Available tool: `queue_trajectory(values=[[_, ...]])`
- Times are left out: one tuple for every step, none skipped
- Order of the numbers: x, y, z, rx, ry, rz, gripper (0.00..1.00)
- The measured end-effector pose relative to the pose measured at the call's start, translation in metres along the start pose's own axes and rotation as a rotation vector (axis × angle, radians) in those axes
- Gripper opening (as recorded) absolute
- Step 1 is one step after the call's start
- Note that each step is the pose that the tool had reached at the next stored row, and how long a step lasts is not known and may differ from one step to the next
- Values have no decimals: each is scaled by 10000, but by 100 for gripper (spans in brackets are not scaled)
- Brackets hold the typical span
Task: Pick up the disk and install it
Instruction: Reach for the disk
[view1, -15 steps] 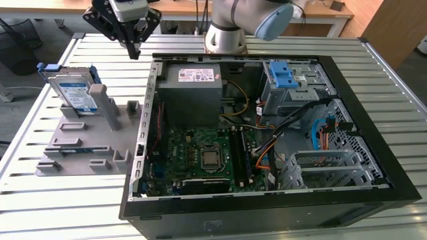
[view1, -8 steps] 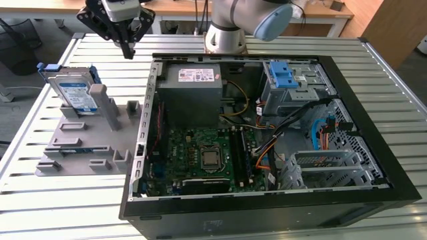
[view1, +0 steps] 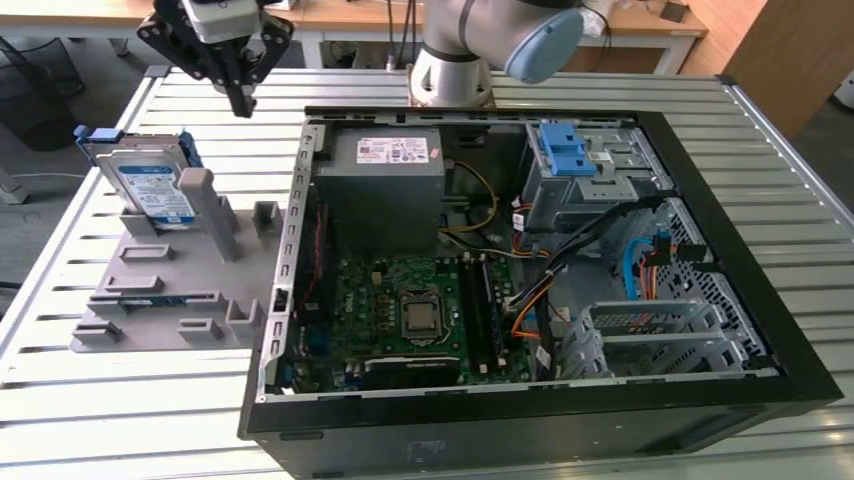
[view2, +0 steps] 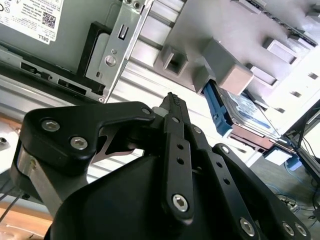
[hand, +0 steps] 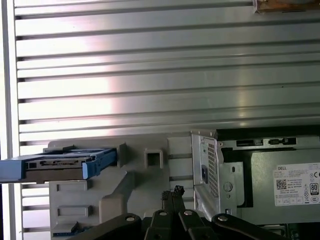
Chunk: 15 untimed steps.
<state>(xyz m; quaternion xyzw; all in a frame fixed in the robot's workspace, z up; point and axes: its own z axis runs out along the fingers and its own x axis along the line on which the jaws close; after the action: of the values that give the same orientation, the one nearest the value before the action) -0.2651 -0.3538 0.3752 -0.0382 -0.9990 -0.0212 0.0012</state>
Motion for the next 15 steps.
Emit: queue_trajectory(values=[[22, 1, 1, 0, 0, -1, 11], [48, 0, 1, -1, 1, -1, 11], [76, 0, 1, -1, 1, -1, 11], [107, -1, 2, -2, 0, 0, 11], [135, -2, 3, -2, 0, 1, 11], [162, -3, 3, -2, 0, 1, 11], [186, -5, 4, -2, 0, 1, 11], [200, -6, 4, -2, -1, 1, 11], [200, -6, 4, -2, 0, 0, 11], [201, -6, 4, -2, 0, -1, 11], [202, -6, 4, -1, 0, -1, 11], [203, -6, 4, -1, 1, 0, 11], [204, -6, 4, -1, 0, 0, 11], [209, -7, 4, -1, 1, 0, 11], [217, -7, 4, -2, 0, 2, 11]])
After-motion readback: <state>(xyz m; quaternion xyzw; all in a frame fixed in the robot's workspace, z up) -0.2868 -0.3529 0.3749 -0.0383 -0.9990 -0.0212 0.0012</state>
